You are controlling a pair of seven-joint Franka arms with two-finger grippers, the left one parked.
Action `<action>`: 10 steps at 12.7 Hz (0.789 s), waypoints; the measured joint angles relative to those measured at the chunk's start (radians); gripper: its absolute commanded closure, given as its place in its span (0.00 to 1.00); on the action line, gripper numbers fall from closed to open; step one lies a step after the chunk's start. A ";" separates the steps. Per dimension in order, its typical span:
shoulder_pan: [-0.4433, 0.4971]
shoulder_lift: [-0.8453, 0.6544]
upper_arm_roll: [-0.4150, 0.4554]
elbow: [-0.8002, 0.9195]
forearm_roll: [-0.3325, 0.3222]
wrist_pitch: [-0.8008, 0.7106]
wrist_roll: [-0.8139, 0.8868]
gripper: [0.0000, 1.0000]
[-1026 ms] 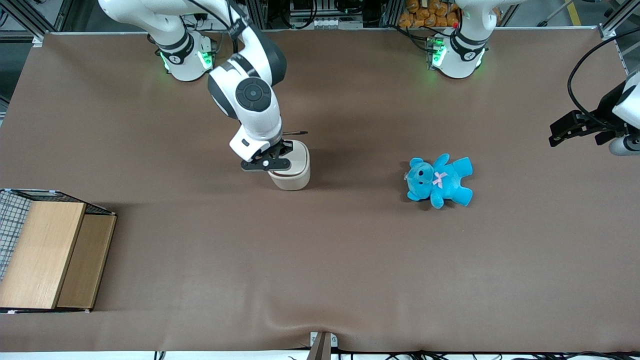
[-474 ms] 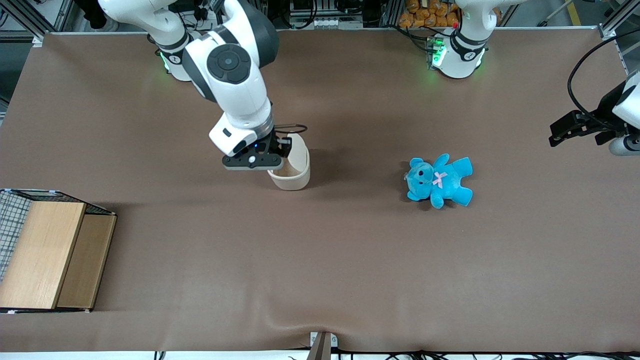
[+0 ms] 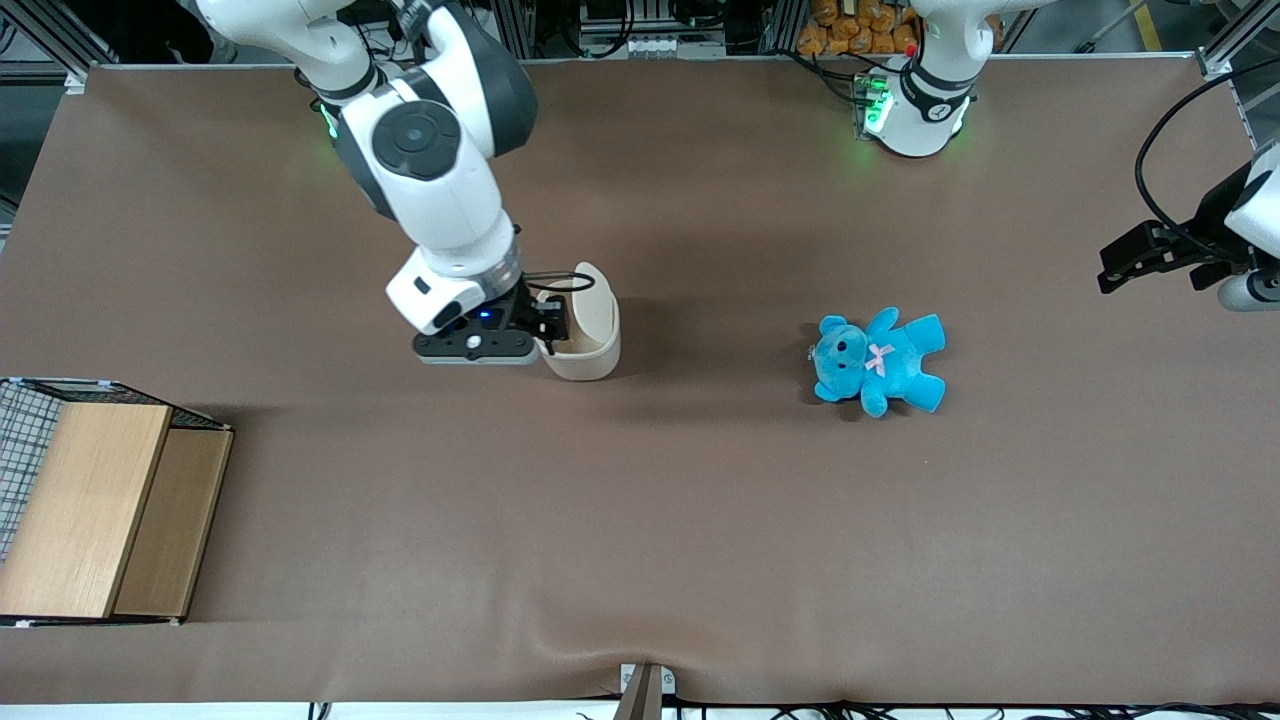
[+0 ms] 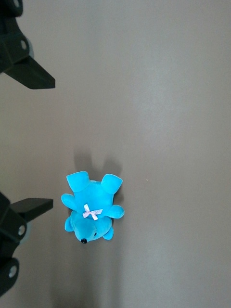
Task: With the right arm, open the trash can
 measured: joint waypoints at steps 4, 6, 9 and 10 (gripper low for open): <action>-0.084 -0.117 -0.005 0.027 0.000 -0.181 -0.166 0.00; -0.126 -0.177 -0.021 0.038 0.000 -0.276 -0.276 0.00; -0.179 -0.242 -0.068 0.042 0.011 -0.369 -0.413 0.00; -0.202 -0.257 -0.080 0.042 0.013 -0.397 -0.459 0.00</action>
